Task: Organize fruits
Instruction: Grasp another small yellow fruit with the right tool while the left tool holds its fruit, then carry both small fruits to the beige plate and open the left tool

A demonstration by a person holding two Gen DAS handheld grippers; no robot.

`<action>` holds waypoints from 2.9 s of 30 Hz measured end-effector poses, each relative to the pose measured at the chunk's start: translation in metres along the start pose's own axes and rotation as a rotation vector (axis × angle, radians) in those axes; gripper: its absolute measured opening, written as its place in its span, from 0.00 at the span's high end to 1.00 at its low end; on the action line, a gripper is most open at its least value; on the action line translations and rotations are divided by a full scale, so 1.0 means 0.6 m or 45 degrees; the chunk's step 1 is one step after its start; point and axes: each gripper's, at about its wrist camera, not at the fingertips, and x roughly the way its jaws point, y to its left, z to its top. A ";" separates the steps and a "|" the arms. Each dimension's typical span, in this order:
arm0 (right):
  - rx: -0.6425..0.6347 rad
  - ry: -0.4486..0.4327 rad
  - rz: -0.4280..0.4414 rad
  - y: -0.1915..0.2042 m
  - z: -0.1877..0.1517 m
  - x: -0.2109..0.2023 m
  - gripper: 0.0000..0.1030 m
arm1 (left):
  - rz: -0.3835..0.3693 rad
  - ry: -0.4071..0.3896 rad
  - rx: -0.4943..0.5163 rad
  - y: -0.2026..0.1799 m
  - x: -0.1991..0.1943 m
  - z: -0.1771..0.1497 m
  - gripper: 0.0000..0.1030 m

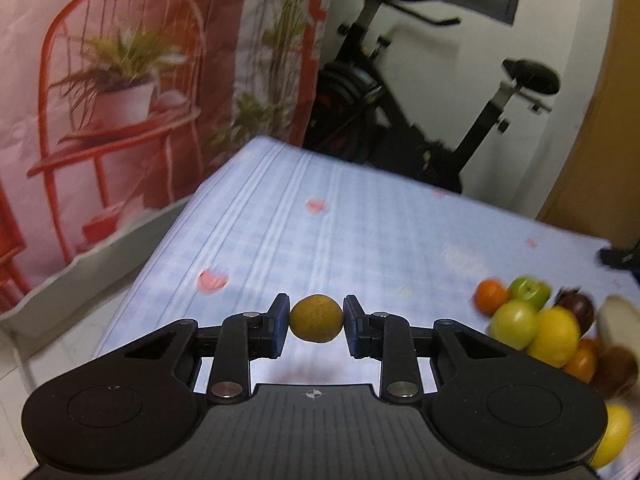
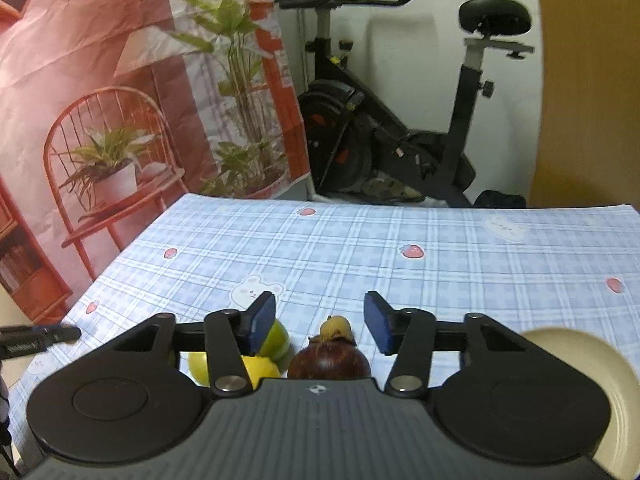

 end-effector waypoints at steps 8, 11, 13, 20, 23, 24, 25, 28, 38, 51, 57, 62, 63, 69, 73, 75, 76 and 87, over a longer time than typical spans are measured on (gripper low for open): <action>0.111 0.270 0.100 -0.044 0.044 0.107 0.67 | -0.088 -0.021 -0.026 -0.053 0.021 0.032 0.70; 0.123 0.376 0.096 -0.054 0.046 0.139 0.67 | -0.112 -0.004 -0.036 -0.061 0.032 0.033 0.70; 0.139 0.415 0.098 -0.059 0.046 0.152 0.67 | -0.122 0.006 -0.039 -0.064 0.036 0.031 0.70; 0.163 0.490 0.088 -0.065 0.042 0.180 0.67 | -0.143 0.036 -0.038 -0.074 0.047 0.024 0.70; 0.176 0.509 0.087 -0.067 0.040 0.188 0.67 | -0.147 0.042 -0.039 -0.078 0.048 0.023 0.70; 0.182 0.512 0.085 -0.067 0.040 0.190 0.67 | -0.149 0.044 -0.039 -0.079 0.048 0.023 0.70; 0.188 0.516 0.085 -0.069 0.040 0.191 0.67 | -0.150 0.046 -0.038 -0.080 0.047 0.023 0.70; 0.201 0.509 0.088 -0.070 0.038 0.190 0.72 | -0.155 0.049 -0.033 -0.084 0.043 0.024 0.70; 0.303 0.370 0.138 -0.108 0.037 0.119 0.95 | -0.181 0.037 0.043 -0.135 0.021 0.027 0.70; 0.242 0.345 0.205 -0.101 0.060 0.127 0.91 | -0.181 0.053 0.026 -0.151 0.019 0.016 0.70; 0.149 0.451 0.188 -0.052 0.066 0.180 0.87 | -0.172 0.058 0.000 -0.141 0.030 0.018 0.70; 0.129 0.554 0.164 -0.049 0.052 0.205 0.72 | -0.178 0.069 -0.011 -0.137 0.041 0.016 0.70; 0.125 0.559 0.167 -0.051 0.052 0.207 0.71 | -0.180 0.072 -0.013 -0.136 0.044 0.016 0.70; 0.152 0.595 0.189 -0.049 0.052 0.222 0.69 | -0.186 0.076 -0.018 -0.135 0.046 0.013 0.70; 0.176 0.592 0.196 -0.052 0.051 0.223 0.71 | -0.184 0.080 -0.013 -0.138 0.045 0.012 0.70; 0.189 0.593 0.201 -0.055 0.049 0.222 0.73 | -0.184 0.081 -0.004 -0.142 0.043 0.013 0.70; 0.195 0.590 0.207 -0.056 0.049 0.221 0.74 | -0.183 0.081 -0.001 -0.144 0.042 0.013 0.70; 0.304 0.431 0.240 -0.101 0.051 0.154 0.74 | -0.211 0.073 0.045 -0.178 0.016 0.016 0.70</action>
